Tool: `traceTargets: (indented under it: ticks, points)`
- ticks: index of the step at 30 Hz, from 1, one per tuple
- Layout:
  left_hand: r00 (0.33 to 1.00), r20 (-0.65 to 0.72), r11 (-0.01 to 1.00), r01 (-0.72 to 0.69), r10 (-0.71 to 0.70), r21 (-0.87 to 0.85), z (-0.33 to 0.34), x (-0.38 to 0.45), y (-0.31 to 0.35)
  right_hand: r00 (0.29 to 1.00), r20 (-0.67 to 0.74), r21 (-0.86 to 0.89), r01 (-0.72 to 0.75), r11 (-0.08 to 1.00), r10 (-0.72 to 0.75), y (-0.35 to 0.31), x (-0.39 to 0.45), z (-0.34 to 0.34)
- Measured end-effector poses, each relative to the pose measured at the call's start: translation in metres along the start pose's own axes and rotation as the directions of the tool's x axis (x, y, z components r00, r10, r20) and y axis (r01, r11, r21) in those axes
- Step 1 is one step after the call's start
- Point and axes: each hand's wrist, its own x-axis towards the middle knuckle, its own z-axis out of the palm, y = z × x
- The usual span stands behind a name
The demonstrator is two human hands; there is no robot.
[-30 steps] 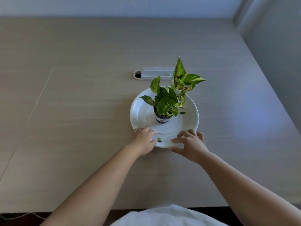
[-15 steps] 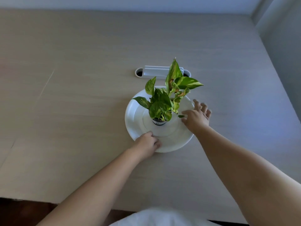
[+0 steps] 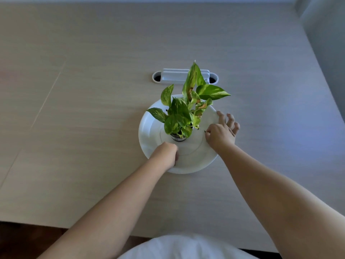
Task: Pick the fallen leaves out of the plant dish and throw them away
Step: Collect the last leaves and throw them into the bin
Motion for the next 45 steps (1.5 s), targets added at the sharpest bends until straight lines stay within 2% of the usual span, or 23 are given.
traceTargets:
  ticks: [3, 6, 9, 12, 16, 18, 20, 22, 25, 27, 32, 39, 45]
  points:
    - [1.000, -0.007, 0.996, 0.016, -0.016, -0.090, -0.003, -0.004, -0.004, 1.000, -0.002, 0.033, -0.002, 0.999, 0.002, 0.005, -0.005, 0.000]
    - [0.998, -0.035, 0.968, 0.046, -0.057, -0.248, -0.009, -0.008, -0.010, 0.999, -0.016, 0.163, -0.045, 0.986, 0.048, 0.008, -0.013, -0.001]
    - [0.986, -0.069, 0.878, 0.100, -0.149, -0.469, -0.019, -0.013, -0.015, 0.989, -0.036, 0.348, -0.120, 0.930, 0.141, 0.009, -0.024, -0.006]
    - [0.970, -0.114, 0.767, 0.097, -0.217, -0.635, -0.027, -0.020, -0.018, 0.972, -0.021, 0.465, -0.199, 0.863, 0.235, 0.008, -0.041, -0.009]
    - [0.968, -0.109, 0.678, 0.076, -0.226, -0.731, -0.028, -0.032, -0.018, 0.949, 0.000, 0.566, -0.260, 0.783, 0.315, 0.009, -0.065, -0.006]
    - [0.969, -0.095, 0.601, 0.064, -0.229, -0.797, -0.024, -0.038, -0.015, 0.935, -0.010, 0.620, -0.272, 0.736, 0.355, 0.012, -0.077, -0.003]
    - [0.976, -0.059, 0.458, 0.045, -0.209, -0.888, -0.018, -0.043, -0.008, 0.915, -0.009, 0.718, -0.275, 0.639, 0.404, 0.016, -0.091, 0.002]
    - [0.985, 0.014, 0.307, 0.067, -0.173, -0.949, -0.011, -0.047, 0.005, 0.898, 0.012, 0.832, -0.253, 0.494, 0.440, 0.020, -0.103, 0.009]
    - [0.993, 0.099, 0.206, 0.109, -0.059, -0.972, 0.002, -0.050, 0.036, 0.856, 0.054, 0.935, -0.224, 0.273, 0.515, 0.030, -0.125, 0.013]
    - [0.990, 0.135, 0.228, 0.119, 0.052, -0.966, 0.014, -0.052, 0.064, 0.828, 0.067, 0.962, -0.201, 0.183, 0.557, 0.047, -0.147, 0.013]
    - [0.932, 0.225, 0.354, 0.116, 0.284, -0.928, 0.051, -0.066, 0.146, 0.742, 0.098, 0.971, -0.216, 0.098, 0.663, 0.116, -0.212, 0.017]
    - [0.838, 0.343, 0.559, 0.055, 0.425, -0.827, 0.122, -0.102, 0.268, 0.538, 0.212, 0.949, -0.312, -0.041, 0.816, 0.230, -0.327, 0.030]
    - [0.786, 0.377, 0.755, -0.166, 0.490, -0.635, 0.188, -0.128, 0.334, 0.421, 0.286, 0.905, -0.415, -0.098, 0.861, 0.286, -0.380, 0.050]
